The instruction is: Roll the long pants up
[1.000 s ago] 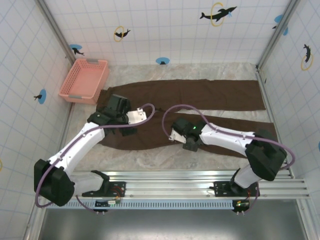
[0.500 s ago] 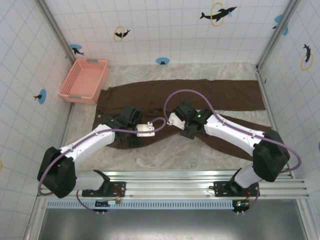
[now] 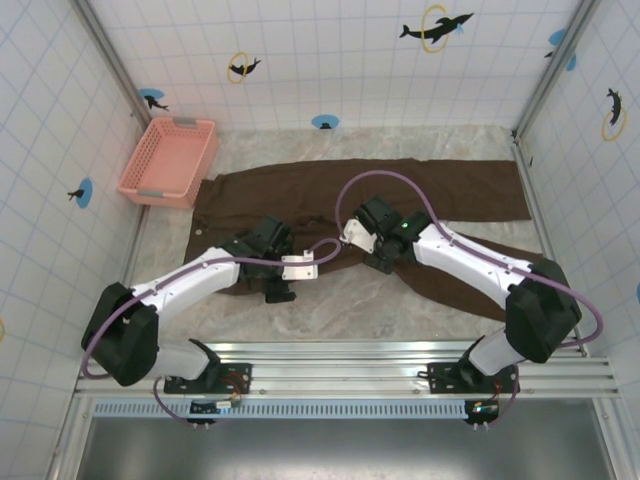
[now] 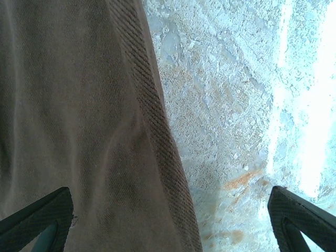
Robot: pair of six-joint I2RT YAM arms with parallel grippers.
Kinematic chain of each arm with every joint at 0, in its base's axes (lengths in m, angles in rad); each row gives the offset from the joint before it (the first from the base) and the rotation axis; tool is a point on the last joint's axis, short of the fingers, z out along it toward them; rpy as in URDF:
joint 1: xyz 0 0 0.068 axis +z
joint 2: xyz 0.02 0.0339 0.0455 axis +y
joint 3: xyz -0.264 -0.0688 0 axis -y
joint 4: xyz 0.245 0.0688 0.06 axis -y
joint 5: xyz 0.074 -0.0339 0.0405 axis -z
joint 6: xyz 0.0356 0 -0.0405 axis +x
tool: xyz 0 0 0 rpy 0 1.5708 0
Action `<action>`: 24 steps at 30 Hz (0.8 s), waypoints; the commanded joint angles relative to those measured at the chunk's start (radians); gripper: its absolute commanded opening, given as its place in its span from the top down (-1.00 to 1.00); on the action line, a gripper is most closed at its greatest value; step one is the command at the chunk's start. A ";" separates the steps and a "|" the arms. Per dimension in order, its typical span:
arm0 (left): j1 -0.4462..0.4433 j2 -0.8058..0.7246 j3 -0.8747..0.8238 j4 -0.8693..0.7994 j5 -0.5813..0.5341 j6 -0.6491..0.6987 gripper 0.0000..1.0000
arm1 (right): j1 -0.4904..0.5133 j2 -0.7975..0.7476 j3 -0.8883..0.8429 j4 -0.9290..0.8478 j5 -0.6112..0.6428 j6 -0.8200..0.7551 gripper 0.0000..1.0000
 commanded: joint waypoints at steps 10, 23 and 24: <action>-0.001 0.260 0.185 -0.095 -0.136 -0.027 1.00 | -0.042 -0.063 0.027 -0.017 0.014 0.005 1.00; 0.134 0.459 0.804 -0.314 -0.265 0.105 1.00 | -0.155 0.111 0.262 -0.080 0.015 -0.056 1.00; 0.139 0.491 0.848 -0.325 -0.264 0.120 1.00 | -0.159 0.144 0.297 -0.088 0.018 -0.069 1.00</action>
